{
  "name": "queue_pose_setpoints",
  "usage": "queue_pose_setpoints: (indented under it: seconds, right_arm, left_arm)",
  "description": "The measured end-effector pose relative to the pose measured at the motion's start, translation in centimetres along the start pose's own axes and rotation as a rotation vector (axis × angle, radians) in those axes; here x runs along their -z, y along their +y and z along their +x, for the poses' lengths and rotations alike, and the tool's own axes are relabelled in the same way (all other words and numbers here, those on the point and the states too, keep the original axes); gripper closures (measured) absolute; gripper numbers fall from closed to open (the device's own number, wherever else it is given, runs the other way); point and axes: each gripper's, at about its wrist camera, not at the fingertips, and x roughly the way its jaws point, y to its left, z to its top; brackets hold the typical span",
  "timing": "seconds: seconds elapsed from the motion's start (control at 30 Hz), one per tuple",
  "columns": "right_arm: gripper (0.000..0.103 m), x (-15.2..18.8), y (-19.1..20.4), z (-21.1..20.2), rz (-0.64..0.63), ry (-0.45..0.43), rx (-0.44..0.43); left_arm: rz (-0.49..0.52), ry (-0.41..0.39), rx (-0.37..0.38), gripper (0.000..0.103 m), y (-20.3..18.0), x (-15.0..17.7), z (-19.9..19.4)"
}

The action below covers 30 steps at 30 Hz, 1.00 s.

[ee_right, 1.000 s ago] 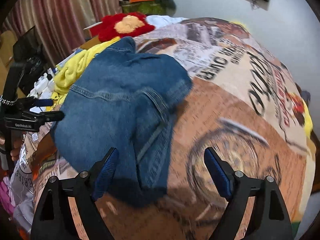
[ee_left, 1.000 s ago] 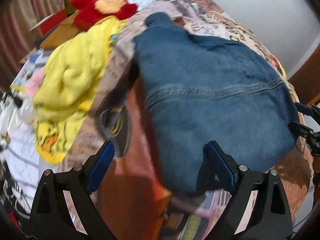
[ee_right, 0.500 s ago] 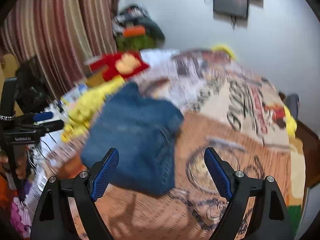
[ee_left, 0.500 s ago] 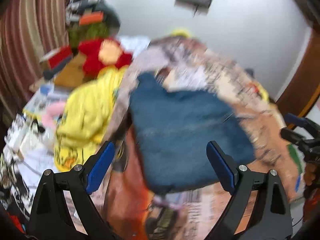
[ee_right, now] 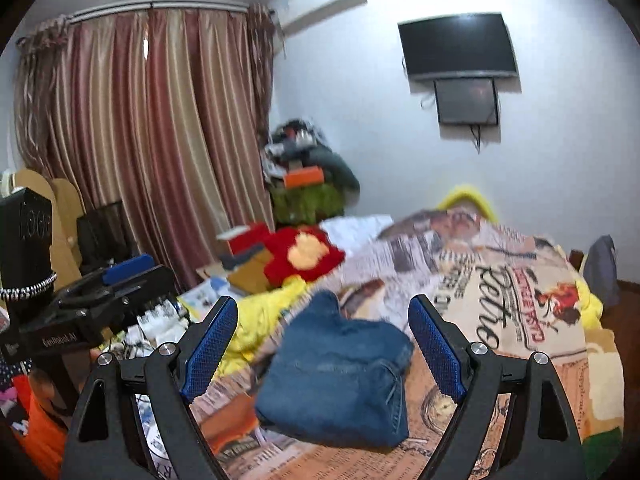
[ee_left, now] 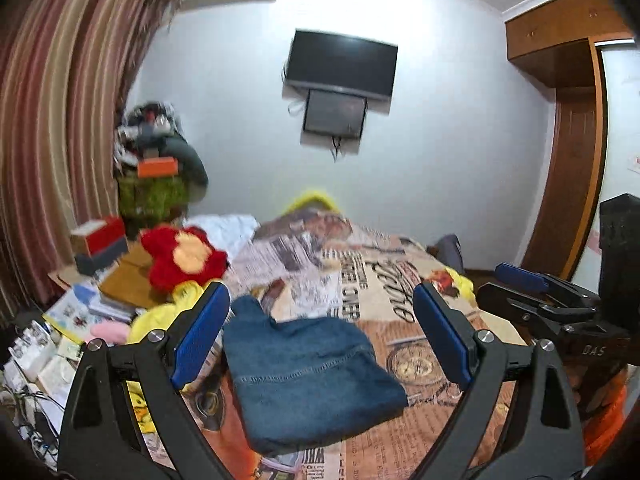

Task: Fold large clothes

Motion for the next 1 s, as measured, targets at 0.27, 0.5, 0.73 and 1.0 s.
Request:
queue_pose_setpoints:
  seconds: [0.27, 0.5, 0.73, 1.0]
  right_arm:
    - [0.017, 0.0, 2.2, -3.6, -0.016, -0.08, 0.021]
    - [0.008, 0.4, 2.2, -4.3, 0.014, -0.07, 0.046]
    - [0.001, 0.6, 2.4, -4.8, 0.009, -0.095, 0.121]
    - [0.0, 0.8, 2.0, -4.4, 0.013, -0.1, 0.165]
  left_arm:
    - [0.02, -0.088, -0.025, 0.009, -1.4, 0.0, -3.3]
    - [0.038, -0.086, -0.04, 0.007, -2.0, 0.5, -3.6]
    - [0.019, -0.071, -0.05, 0.0, -1.6, 0.9, -3.3]
    - [0.015, -0.058, -0.06, 0.0, -1.3, 1.2, -3.1]
